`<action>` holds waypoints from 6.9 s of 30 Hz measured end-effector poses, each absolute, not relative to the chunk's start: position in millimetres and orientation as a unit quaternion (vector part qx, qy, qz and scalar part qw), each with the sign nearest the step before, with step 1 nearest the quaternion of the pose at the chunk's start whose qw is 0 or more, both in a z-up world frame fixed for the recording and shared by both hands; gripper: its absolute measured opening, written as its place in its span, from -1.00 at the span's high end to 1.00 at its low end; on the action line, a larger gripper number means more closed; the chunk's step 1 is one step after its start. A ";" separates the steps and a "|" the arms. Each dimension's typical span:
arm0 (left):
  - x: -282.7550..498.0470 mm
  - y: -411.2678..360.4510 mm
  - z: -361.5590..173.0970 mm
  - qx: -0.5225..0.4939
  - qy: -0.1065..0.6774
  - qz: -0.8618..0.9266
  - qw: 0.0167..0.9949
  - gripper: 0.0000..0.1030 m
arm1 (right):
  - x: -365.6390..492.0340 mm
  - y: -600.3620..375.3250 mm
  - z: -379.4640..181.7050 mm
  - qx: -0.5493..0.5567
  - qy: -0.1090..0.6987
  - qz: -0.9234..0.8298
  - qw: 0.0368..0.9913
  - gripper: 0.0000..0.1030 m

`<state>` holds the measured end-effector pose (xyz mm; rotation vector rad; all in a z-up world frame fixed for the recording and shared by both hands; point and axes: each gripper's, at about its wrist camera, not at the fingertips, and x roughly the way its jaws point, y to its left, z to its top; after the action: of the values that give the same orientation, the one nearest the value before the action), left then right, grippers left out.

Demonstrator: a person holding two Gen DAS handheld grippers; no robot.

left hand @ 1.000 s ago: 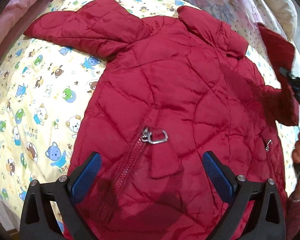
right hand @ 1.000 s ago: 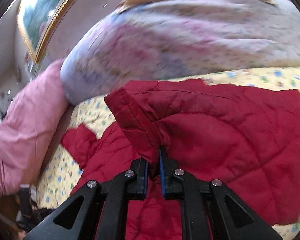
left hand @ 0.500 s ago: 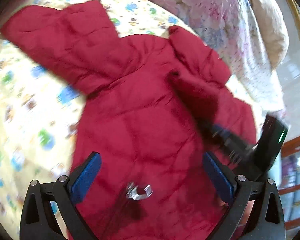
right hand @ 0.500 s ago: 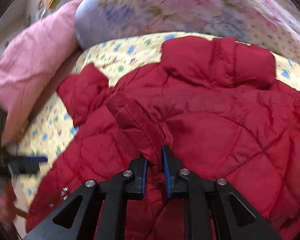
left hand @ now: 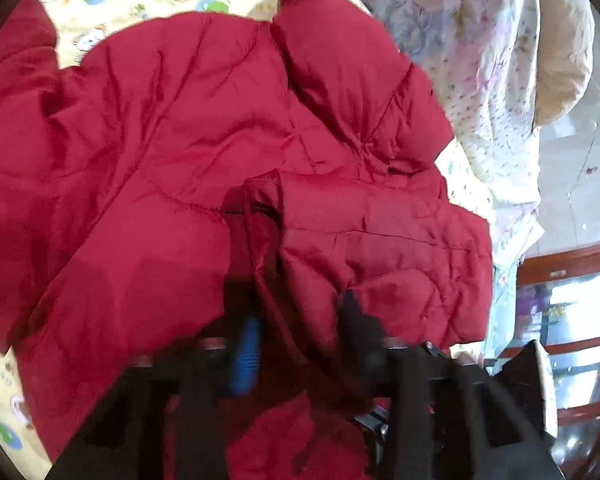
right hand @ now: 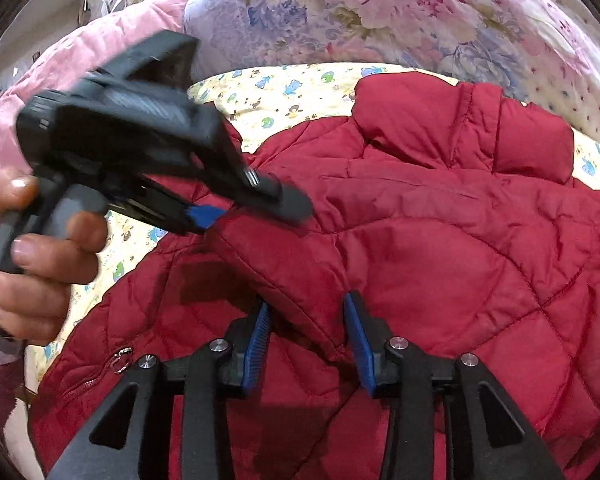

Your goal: Fold large clothes

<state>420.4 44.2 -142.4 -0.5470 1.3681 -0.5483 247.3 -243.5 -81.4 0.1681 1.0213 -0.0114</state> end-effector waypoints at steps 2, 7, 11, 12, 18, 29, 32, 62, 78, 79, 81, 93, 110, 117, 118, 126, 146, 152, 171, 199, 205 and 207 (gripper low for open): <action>422.4 44.9 -143.5 -0.250 0.603 -0.257 0.712 0.70 | 244.6 -246.6 -80.6 0.085 0.488 -0.007 0.869 0.22; 412.8 63.6 -121.8 -0.227 0.569 -0.254 0.748 0.79 | 226.9 -259.3 -67.9 0.110 0.480 -0.016 0.870 0.21; 401.0 83.9 -103.7 -0.177 0.545 -0.237 0.785 0.79 | 201.3 -291.3 -38.6 0.139 0.442 -0.065 0.884 0.21; 398.2 88.2 -100.6 -0.168 0.543 -0.232 0.790 0.79 | 194.5 -303.1 -30.2 0.146 0.428 -0.086 0.888 0.21; 382.9 77.5 -79.9 -0.087 0.522 -0.213 0.822 0.78 | 182.7 -369.5 -17.4 0.160 0.413 -0.201 0.874 0.16; 321.6 59.3 -42.7 -0.075 0.448 -0.128 0.882 0.47 | 185.1 -407.7 -71.1 0.154 0.479 -0.257 0.825 0.21; 306.7 44.9 -28.9 -0.092 0.434 -0.173 0.879 0.47 | 185.6 -403.1 -73.3 0.144 0.481 -0.261 0.825 0.21; 336.2 1.6 -108.3 -0.060 0.502 -0.176 0.844 0.47 | 218.4 -353.5 -100.3 0.071 0.526 -0.221 0.818 -0.43; 296.5 116.5 -64.0 -0.137 0.471 -0.121 0.863 0.38 | 210.7 -355.3 -82.1 0.106 0.502 -0.220 0.830 -0.46; 295.4 130.4 -63.6 -0.149 0.470 -0.110 0.863 0.38 | 208.5 -354.1 -79.2 0.115 0.498 -0.219 0.831 -0.47; 293.4 148.4 -64.9 -0.162 0.470 -0.089 0.863 0.37 | 203.2 -353.3 -69.7 0.133 0.490 -0.216 0.834 -0.49; 298.7 271.8 -82.8 -0.262 0.459 0.034 0.848 0.14 | 163.8 -311.9 -11.2 0.172 0.451 -0.174 0.859 -0.55; 345.5 379.5 -113.7 -0.393 0.394 0.081 0.827 -0.31 | 112.4 -272.9 5.6 0.206 0.450 -0.155 0.855 -0.55; 368.6 382.6 -124.4 -0.419 0.378 0.062 0.823 0.65 | 107.1 -270.3 8.9 0.198 0.450 -0.159 0.856 -0.55; 371.5 379.0 -123.1 -0.419 0.374 0.059 0.825 0.73 | 106.5 -271.4 9.6 0.200 0.448 -0.159 0.857 -0.55; 327.4 340.4 -63.0 -0.358 0.327 0.014 0.874 0.83 | 105.7 -279.1 9.1 0.213 0.441 -0.156 0.858 -0.55; 230.5 143.2 43.2 -0.216 0.287 -0.196 0.913 0.84 | 80.4 -308.5 14.6 0.249 0.424 -0.171 0.854 -0.55; 256.5 71.9 30.6 -0.182 0.312 -0.245 0.899 0.84 | 73.2 -320.9 19.2 0.260 0.411 -0.181 0.855 -0.55; 357.0 -70.6 -37.0 -0.083 0.405 -0.296 0.861 0.81 | 65.7 -368.6 12.1 0.303 0.381 -0.201 0.850 -0.55; 392.4 -109.0 -60.1 -0.047 0.446 -0.327 0.832 -0.06 | 155.8 -422.8 -30.2 0.467 0.344 -0.088 0.810 -0.58; 384.6 -108.8 -60.1 -0.052 0.452 -0.329 0.828 -0.11 | 171.7 -417.8 -41.5 0.442 0.382 -0.099 0.806 0.35; 368.2 -92.0 -56.3 -0.062 0.451 -0.332 0.826 -0.11 | 172.6 -420.9 -46.7 0.436 0.395 -0.110 0.801 0.69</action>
<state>368.2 -92.0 -56.3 -0.1317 0.9590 -0.7062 172.6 -420.9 -46.7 0.9358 0.8462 -0.2367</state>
